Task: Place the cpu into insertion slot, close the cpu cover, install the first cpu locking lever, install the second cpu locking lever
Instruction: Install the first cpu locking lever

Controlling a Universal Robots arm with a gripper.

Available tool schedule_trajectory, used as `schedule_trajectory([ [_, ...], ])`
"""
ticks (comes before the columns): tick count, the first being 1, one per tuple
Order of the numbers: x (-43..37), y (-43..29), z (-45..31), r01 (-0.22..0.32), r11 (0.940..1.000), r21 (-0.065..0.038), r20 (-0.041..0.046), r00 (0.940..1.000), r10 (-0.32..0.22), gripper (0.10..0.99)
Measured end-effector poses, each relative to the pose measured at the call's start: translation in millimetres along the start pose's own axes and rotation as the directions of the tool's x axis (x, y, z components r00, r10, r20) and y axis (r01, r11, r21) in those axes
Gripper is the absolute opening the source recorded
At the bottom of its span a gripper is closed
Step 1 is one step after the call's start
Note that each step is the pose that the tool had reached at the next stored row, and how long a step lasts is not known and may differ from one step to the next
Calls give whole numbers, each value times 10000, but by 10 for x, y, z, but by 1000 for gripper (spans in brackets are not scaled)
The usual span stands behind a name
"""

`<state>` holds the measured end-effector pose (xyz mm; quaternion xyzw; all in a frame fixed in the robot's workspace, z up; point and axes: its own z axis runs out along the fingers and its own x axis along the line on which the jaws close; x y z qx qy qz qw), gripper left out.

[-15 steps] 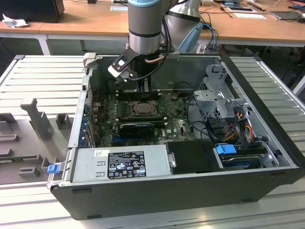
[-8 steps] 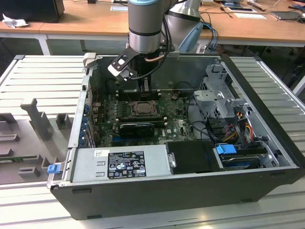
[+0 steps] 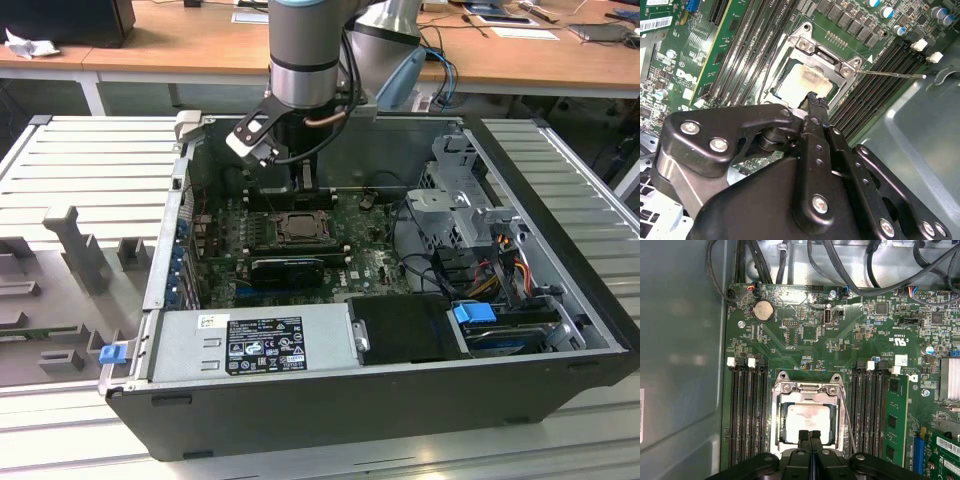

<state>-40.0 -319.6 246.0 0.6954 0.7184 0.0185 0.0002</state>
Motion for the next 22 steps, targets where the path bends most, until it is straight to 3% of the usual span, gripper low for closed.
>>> schedule_trajectory([
  [8, 2, 2, -72, 0, 10000, 0, 0, 10000, 0, 106],
  [18, 7, 7, -273, 0, 10000, 1, 1, 10000, 0, 106],
  [22, 7, 8, -279, 304, 9995, 8, -8, 9995, -304, 106],
])
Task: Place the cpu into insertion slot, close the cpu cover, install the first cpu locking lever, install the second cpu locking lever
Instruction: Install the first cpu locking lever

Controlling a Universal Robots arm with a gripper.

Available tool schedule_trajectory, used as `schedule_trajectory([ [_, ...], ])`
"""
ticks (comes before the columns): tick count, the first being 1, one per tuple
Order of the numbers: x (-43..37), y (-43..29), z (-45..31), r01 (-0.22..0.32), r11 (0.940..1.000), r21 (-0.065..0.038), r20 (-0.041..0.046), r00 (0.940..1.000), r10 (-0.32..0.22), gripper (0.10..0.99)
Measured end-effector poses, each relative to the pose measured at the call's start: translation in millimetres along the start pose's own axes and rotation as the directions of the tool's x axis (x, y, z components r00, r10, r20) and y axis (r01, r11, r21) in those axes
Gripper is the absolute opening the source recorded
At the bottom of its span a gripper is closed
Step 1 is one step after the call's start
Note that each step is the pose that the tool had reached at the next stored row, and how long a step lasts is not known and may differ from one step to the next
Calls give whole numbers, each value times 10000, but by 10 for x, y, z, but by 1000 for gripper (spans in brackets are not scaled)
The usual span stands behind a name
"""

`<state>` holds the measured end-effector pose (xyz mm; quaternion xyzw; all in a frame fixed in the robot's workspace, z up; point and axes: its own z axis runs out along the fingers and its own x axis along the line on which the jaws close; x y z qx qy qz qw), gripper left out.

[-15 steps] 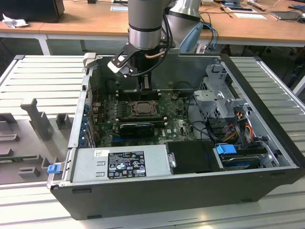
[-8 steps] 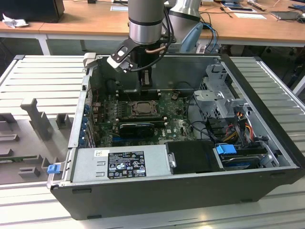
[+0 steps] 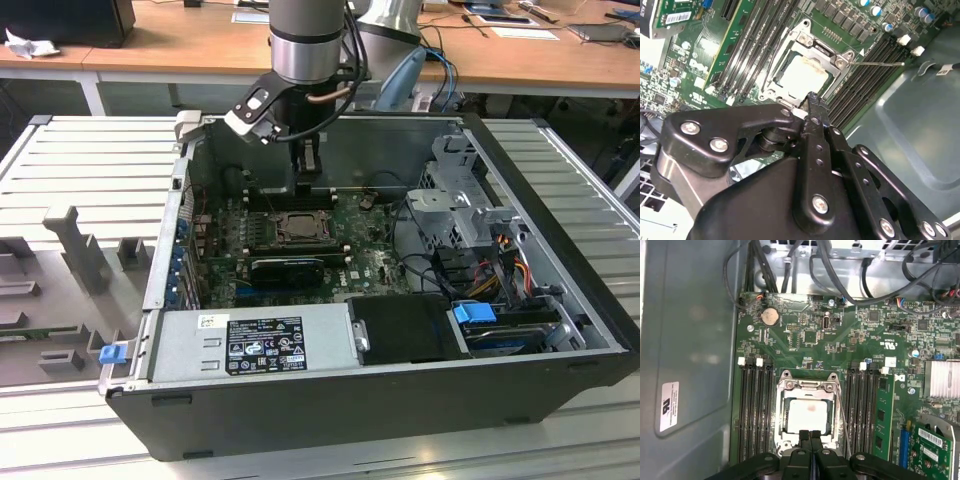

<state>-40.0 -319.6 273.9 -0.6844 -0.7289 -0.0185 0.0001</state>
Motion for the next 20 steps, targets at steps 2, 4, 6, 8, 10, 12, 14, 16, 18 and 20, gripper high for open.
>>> schedule_trajectory([
  [2, 0, 0, 0, 414, 9991, 10, -9, 9991, -414, 106],
  [4, 0, 0, 0, 578, 9983, 14, -14, 9983, -578, 106],
  [6, 0, 0, 0, 780, 9969, 19, -20, 9969, -780, 106],
  [8, 0, 0, 0, 907, 9959, 22, -24, 9959, -907, 106],
  [10, 0, 0, 0, 961, 9954, 23, -25, 9954, -961, 106],
  [12, 0, 0, 0, 1063, 9943, 25, -29, 9943, -1063, 106],
  [14, 0, 0, 0, 1204, 9927, 28, -33, 9927, -1204, 106],
  [16, 0, 0, 0, 1333, 9911, 31, -36, 9911, -1333, 106],
  [18, 0, 0, 0, 1492, 9888, 35, -41, 9888, -1492, 106],
  [20, 0, 0, 0, 1735, 9848, 39, -49, 9848, -1734, 106],
])
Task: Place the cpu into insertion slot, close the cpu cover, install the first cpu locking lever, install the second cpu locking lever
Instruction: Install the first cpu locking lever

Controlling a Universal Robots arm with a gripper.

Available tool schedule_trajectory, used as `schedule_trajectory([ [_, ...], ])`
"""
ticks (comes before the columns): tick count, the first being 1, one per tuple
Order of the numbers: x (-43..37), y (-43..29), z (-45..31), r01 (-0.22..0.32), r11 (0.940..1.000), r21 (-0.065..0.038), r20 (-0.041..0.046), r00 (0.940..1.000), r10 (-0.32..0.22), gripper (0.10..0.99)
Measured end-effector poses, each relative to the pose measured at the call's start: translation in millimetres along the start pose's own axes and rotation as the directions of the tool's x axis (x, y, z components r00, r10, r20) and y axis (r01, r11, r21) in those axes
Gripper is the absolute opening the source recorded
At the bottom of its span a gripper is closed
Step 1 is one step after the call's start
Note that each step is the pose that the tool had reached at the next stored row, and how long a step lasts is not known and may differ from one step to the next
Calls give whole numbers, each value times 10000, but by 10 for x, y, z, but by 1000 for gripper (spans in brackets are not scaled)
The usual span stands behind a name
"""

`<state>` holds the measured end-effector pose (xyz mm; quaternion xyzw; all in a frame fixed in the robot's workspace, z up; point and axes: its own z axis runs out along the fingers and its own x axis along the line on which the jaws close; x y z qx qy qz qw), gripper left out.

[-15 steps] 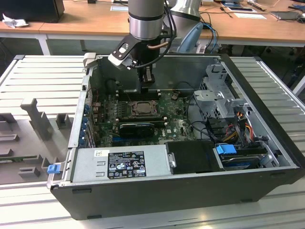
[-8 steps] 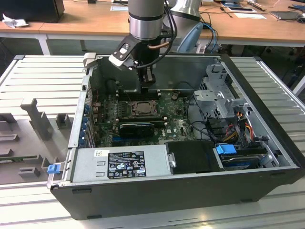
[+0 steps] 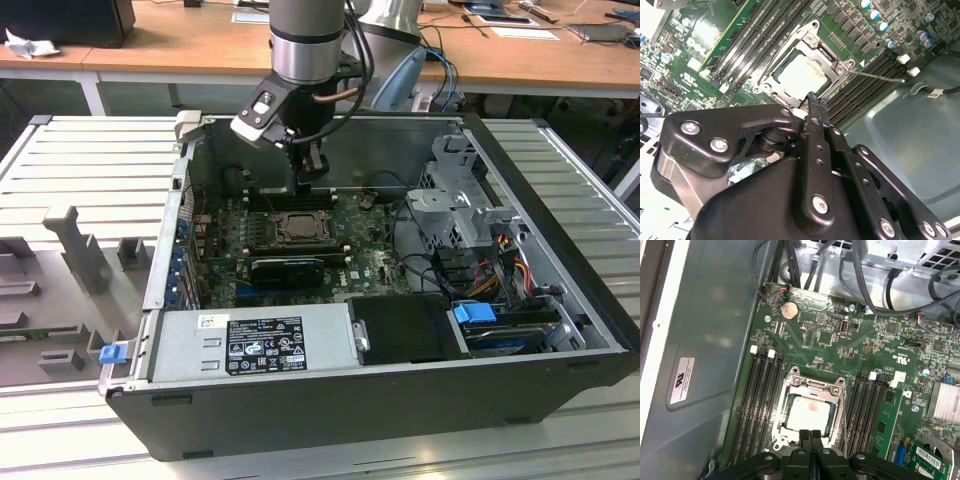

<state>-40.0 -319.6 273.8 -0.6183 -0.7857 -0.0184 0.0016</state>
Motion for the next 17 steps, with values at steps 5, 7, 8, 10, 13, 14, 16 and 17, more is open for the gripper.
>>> schedule_trajectory([
  [5, 0, 0, 0, 383, 9993, 11, -10, 9993, -383, 106],
  [7, 0, 0, 0, 553, 9985, 15, -15, 9985, -553, 106],
  [8, 0, 0, 0, 679, 9977, 17, -19, 9977, -679, 106],
  [10, 0, 0, 0, 899, 9960, 22, -25, 9960, -899, 106],
  [13, 0, 0, 0, 1102, 9939, 27, -31, 9939, -1102, 106],
  [14, 0, 0, 0, 1157, 9933, 28, -33, 9933, -1157, 106],
  [16, 0, 0, 0, 1363, 9907, 33, -39, 9907, -1363, 106],
  [17, 0, 0, 0, 1416, 9899, 34, -40, 9899, -1415, 106],
])
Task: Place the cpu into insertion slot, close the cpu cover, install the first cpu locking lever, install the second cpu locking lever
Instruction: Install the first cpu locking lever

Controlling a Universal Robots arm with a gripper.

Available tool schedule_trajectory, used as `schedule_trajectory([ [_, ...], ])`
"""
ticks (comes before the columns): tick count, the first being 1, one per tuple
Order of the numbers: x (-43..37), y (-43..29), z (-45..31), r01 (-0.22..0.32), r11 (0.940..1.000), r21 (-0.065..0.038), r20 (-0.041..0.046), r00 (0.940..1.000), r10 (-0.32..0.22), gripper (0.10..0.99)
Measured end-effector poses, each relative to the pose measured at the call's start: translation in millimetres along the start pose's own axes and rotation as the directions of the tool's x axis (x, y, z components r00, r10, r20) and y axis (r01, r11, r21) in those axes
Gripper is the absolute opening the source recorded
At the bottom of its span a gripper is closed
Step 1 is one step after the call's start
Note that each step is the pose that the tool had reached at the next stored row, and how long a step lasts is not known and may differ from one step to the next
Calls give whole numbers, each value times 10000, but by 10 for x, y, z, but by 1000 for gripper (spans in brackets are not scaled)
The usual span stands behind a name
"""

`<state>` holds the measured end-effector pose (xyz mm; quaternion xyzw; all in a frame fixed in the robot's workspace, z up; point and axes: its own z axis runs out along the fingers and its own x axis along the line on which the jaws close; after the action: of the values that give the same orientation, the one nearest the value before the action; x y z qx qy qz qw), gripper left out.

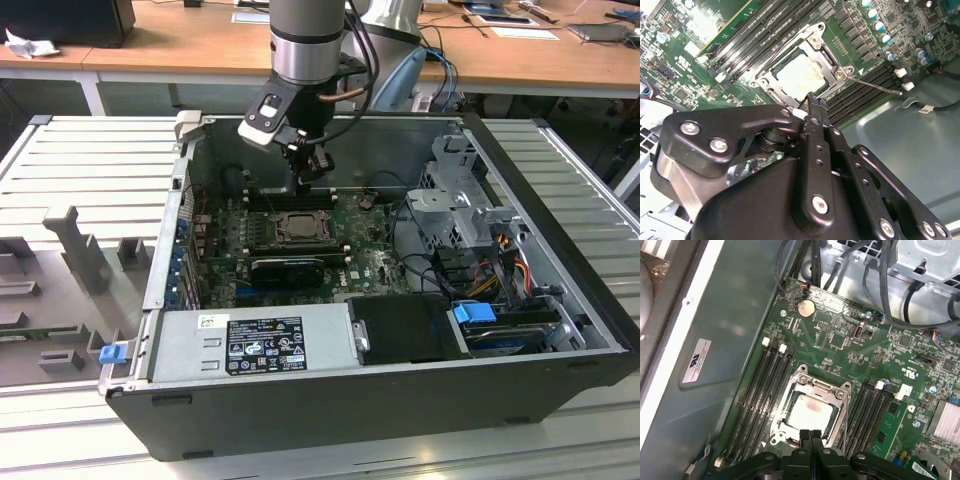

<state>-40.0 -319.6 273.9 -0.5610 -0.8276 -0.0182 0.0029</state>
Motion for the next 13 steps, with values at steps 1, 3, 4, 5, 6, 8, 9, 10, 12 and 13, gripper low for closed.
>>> schedule_trajectory([
  [1, 0, 0, 0, 52, 10000, 1, -1, 10000, -52, 106],
  [3, 0, 0, 0, 156, 9999, 4, -4, 9999, -156, 106],
  [4, 0, 0, 0, 232, 9997, 5, -6, 9997, -232, 106],
  [5, 0, 0, 0, 319, 9995, 8, -9, 9995, -319, 106],
  [6, 0, 0, 0, 374, 9993, 9, -10, 9993, -374, 106],
  [8, 0, 0, 0, 529, 9986, 13, -15, 9986, -529, 106],
  [9, 0, 0, 0, 614, 9981, 15, -17, 9981, -614, 106],
  [10, 0, 0, 0, 689, 9976, 17, -19, 9976, -689, 106],
  [12, 0, 0, 0, 900, 9959, 22, -25, 9959, -900, 106],
  [13, 0, 0, 0, 989, 9951, 23, -28, 9951, -989, 106],
])
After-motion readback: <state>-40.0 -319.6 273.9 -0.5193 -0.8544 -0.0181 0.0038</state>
